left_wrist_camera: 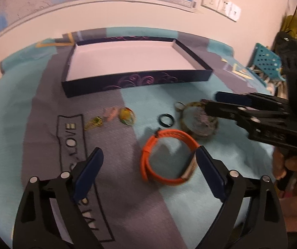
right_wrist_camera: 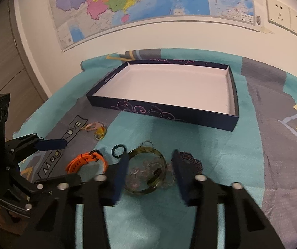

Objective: Organize jewelry
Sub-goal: 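Grasp the orange watch band with the left gripper while the right gripper grasps the tortoiseshell bangle, then lift the watch band with the left gripper while the right gripper carries the bangle into the box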

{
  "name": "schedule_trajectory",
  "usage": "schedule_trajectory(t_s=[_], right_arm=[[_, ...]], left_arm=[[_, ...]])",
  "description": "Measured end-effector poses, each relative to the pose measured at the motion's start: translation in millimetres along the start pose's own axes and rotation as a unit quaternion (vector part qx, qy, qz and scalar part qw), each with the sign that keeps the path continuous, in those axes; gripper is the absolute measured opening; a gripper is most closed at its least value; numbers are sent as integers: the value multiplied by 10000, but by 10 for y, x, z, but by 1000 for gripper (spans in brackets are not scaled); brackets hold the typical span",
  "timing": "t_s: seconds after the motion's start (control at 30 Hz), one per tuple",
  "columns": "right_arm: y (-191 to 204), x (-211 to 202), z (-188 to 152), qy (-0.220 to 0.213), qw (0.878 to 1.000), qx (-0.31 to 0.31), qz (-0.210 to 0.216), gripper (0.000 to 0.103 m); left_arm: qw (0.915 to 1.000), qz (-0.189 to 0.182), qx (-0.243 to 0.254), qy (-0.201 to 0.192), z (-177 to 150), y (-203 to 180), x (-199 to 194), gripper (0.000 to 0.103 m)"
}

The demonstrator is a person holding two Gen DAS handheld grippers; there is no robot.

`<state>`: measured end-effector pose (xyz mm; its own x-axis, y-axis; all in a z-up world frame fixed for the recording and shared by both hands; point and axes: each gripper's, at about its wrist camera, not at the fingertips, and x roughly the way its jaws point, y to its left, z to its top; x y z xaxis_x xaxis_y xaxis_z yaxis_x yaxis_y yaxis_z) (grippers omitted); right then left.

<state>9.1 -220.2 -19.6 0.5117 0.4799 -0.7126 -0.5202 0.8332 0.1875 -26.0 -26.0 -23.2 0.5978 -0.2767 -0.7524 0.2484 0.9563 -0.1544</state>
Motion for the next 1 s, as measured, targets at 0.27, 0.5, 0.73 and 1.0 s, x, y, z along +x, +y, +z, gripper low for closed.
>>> schedule_trajectory(t_s=[0.27,0.5,0.73,1.0], right_arm=[[25,149,91,257,9990,-357,19,34],[-6,315,144,634,9960,-630,95,22],[-40,339,167,760,9935,-838,100,9],[-76,298,175,863,9926,-829,201,10]], left_arm=[[9984,-473,-220,210,-42,73,19,55],[9977,-494,-158,444,-54,66,103,40],[9975,-437,-172,531,-11,145,129,15],[9979,-350,-4,548,23,179,146,14]])
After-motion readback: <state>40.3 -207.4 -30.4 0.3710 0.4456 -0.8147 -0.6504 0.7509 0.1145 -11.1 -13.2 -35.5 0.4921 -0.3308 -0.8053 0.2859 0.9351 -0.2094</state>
